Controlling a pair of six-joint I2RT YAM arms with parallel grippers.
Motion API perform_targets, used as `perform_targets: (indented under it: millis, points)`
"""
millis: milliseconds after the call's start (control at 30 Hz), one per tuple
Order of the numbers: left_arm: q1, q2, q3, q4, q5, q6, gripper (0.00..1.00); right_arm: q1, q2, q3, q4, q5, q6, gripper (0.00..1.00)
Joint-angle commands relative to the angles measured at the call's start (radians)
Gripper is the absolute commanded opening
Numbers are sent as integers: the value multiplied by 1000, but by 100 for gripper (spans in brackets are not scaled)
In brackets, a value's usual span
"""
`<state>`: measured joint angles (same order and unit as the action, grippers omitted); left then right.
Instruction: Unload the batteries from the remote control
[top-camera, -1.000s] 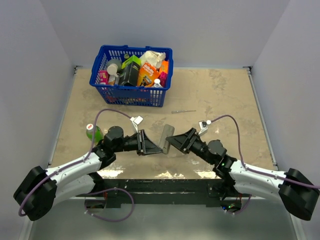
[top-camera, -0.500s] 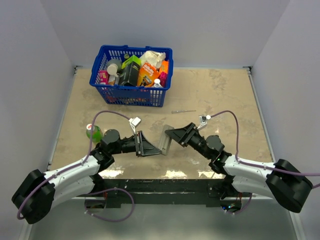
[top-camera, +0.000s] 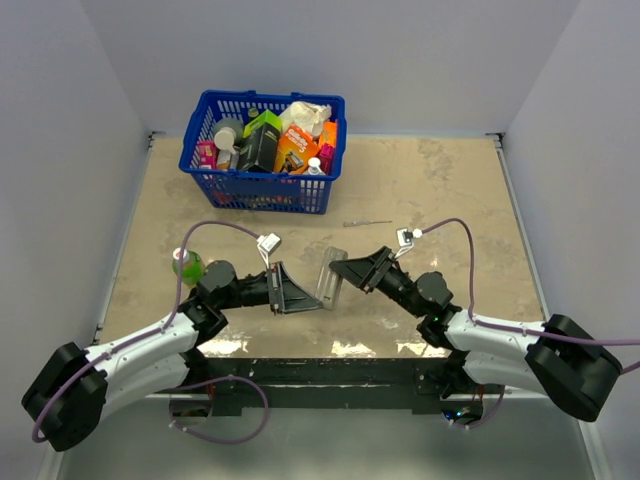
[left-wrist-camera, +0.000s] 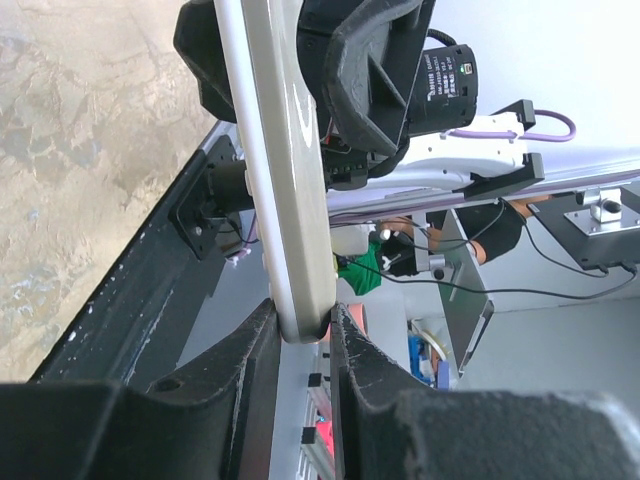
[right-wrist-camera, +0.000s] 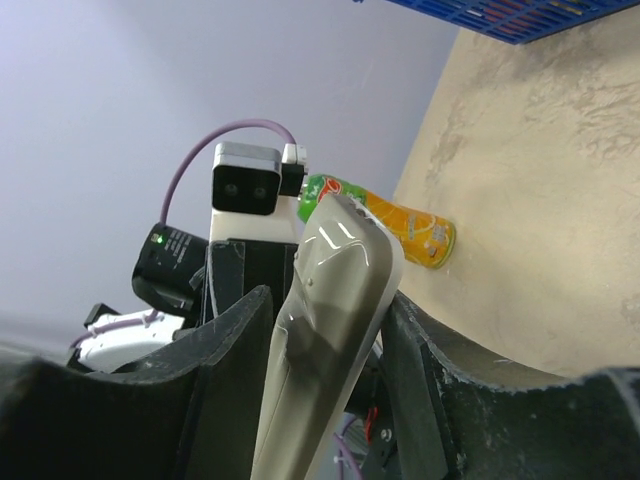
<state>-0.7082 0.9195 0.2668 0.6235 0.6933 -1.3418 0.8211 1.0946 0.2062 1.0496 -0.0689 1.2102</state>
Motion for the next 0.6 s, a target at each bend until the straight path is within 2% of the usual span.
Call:
perform_targets:
  millis: [0, 333, 567]
  points:
    - [-2, -18, 25, 6, 23, 18, 0, -3, -7, -10, 102, -72, -43, 52]
    - [-2, -21, 45, 4, 52, 32, 0, -10, -7, -1, 101, -75, -52, 52]
    - [-4, -18, 61, -24, 61, 49, 0, -25, -6, 6, 89, -114, -55, 59]
